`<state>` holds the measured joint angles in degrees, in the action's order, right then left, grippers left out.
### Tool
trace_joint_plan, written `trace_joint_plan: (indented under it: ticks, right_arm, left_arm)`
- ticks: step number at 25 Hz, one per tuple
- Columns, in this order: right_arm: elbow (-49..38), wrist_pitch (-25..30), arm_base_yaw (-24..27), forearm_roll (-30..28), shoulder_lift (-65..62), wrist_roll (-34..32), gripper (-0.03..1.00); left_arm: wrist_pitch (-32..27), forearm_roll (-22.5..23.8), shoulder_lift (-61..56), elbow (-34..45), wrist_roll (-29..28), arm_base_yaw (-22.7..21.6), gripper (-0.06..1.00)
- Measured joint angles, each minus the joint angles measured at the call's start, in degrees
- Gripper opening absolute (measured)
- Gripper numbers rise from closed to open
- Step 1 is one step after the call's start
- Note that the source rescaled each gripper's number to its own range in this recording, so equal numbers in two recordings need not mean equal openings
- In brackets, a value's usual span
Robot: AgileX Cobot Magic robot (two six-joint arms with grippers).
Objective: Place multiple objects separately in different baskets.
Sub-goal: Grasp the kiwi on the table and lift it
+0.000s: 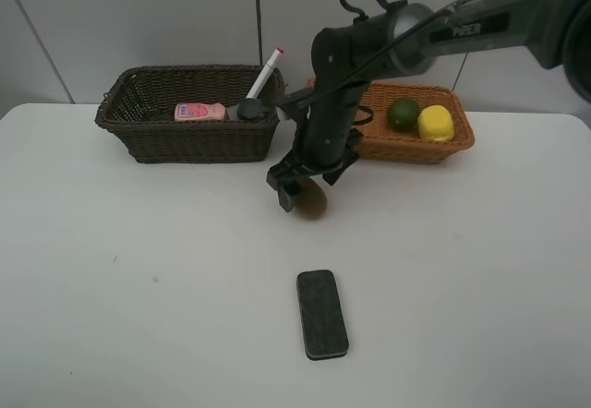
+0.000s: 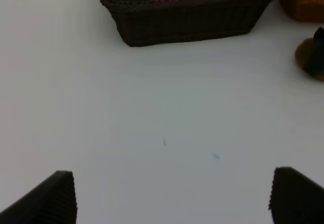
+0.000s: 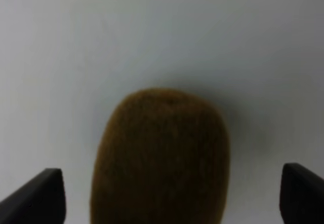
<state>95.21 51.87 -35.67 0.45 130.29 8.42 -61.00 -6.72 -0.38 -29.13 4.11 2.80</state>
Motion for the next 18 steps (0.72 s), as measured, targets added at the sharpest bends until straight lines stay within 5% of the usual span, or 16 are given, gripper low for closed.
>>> trace_joint_plan:
  ticks: [10,13,15,18]
  right_arm:
    - [0.00,-1.95,0.00,-0.45,2.60,0.00,0.98]
    - [0.00,-2.01,0.00,-0.87,2.78,0.00,0.81]
    - [0.00,-1.78,0.00,-0.87,2.78,0.07,0.57]
    - [0.00,-0.80,0.00,-0.87,2.57,0.26,0.54]
  left_arm:
    - [0.00,0.00,0.00,0.00,0.00,0.00,1.00]
    - [0.00,0.00,0.00,0.00,0.00,0.00,1.00]
    - [0.00,0.00,0.00,0.00,0.00,0.00,1.00]
    - [0.00,0.00,0.00,0.00,0.00,0.00,1.00]
